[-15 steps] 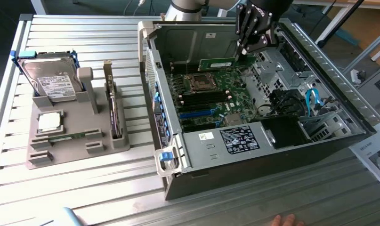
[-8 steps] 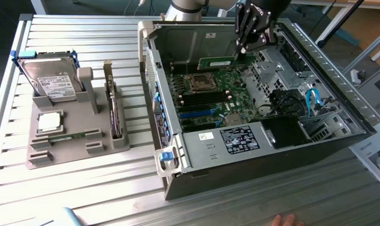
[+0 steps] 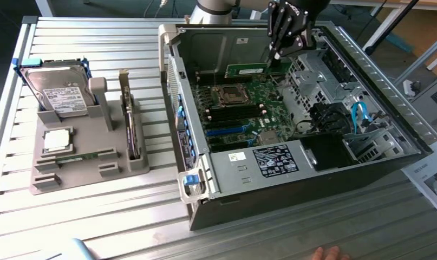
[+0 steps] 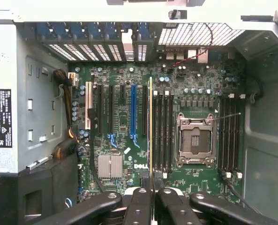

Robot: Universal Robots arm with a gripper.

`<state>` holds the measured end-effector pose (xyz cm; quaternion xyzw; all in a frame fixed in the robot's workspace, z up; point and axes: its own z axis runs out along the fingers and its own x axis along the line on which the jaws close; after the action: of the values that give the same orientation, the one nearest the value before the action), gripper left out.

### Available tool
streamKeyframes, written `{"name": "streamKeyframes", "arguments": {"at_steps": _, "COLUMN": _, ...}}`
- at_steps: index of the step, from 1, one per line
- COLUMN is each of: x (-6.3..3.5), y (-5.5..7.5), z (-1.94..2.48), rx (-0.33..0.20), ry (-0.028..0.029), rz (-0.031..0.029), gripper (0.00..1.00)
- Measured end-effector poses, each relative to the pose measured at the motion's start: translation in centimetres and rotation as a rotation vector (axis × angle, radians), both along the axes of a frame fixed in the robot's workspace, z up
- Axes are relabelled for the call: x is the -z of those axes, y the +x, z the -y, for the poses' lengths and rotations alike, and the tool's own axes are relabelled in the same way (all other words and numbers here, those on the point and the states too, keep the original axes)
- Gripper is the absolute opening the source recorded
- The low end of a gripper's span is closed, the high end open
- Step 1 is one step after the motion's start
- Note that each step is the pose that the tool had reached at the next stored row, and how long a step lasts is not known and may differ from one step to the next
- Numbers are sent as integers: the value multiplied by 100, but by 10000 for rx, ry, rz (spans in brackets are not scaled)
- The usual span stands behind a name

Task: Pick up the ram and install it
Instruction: 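Pick up the ram and move it above insertion slot, then insert the ram into the slot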

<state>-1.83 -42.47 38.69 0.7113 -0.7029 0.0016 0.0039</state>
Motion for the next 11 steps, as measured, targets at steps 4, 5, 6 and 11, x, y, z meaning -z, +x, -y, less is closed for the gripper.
{"name": "streamKeyframes", "arguments": {"at_steps": 4, "x": 0, "y": 0, "z": -1, "rx": 1, "ry": 0, "rz": 0, "gripper": 12}}
{"name": "streamKeyframes", "arguments": {"at_steps": 5, "x": 0, "y": 0, "z": -1, "rx": 1, "ry": 0, "rz": 0, "gripper": 12}}
{"name": "streamKeyframes", "arguments": {"at_steps": 6, "x": 0, "y": 0, "z": -1, "rx": 1, "ry": 0, "rz": 0, "gripper": 12}}
{"name": "streamKeyframes", "arguments": {"at_steps": 11, "x": 8, "y": 8, "z": -9, "rx": 0, "ry": -1, "rz": 0, "gripper": 12}}
